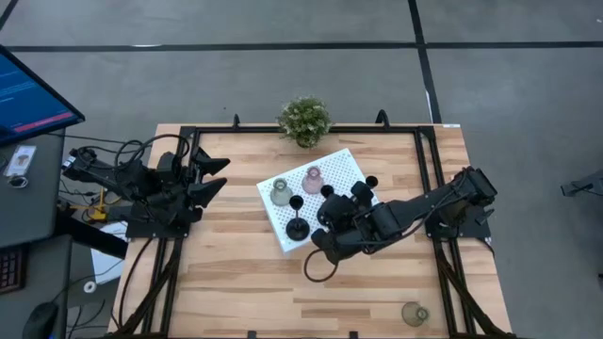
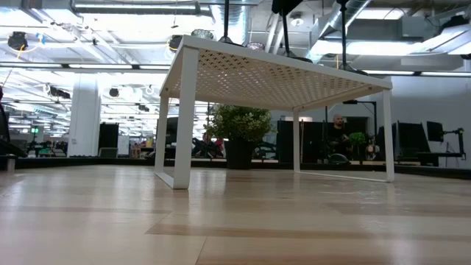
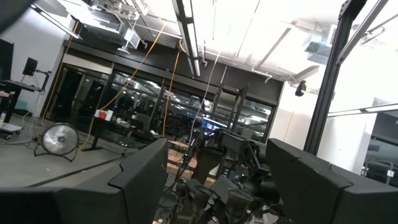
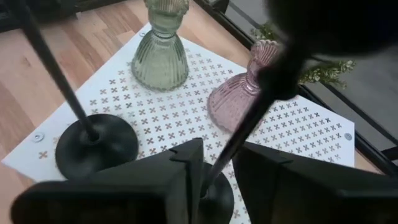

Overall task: Pick & Place candle stick holders
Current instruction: Put the black candle holder onto the shelf

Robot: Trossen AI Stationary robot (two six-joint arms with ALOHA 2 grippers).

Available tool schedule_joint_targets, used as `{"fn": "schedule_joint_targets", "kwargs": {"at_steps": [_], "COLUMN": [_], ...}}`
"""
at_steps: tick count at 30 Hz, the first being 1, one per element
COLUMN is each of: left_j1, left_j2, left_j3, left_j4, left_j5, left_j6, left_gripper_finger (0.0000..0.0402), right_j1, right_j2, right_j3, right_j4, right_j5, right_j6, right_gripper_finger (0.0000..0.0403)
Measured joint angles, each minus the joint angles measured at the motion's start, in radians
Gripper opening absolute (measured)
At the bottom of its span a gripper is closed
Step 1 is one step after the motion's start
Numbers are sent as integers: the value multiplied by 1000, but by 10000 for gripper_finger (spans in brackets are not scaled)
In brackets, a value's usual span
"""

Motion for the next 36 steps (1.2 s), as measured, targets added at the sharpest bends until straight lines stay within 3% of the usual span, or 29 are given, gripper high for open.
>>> {"fn": "schedule_joint_targets", "kwargs": {"at_steps": [18,25,36], "left_j1": [0,0,0], "left_j2": [0,0,0], "left_j3": [0,0,0], "left_j4": [0,0,0], "left_j5": [0,0,0], "left_j6": [0,0,0], "left_gripper_finger": [274,274,274], "right_j1": [-3,-1,11], "right_j2": [0,0,-12], "right_j3": [0,0,2], "right_j4": [1,2,2], "right_j5": [-7,-79,-70], "right_j6": [3,10,10], "right_gripper_finger": [202,253,265]}}
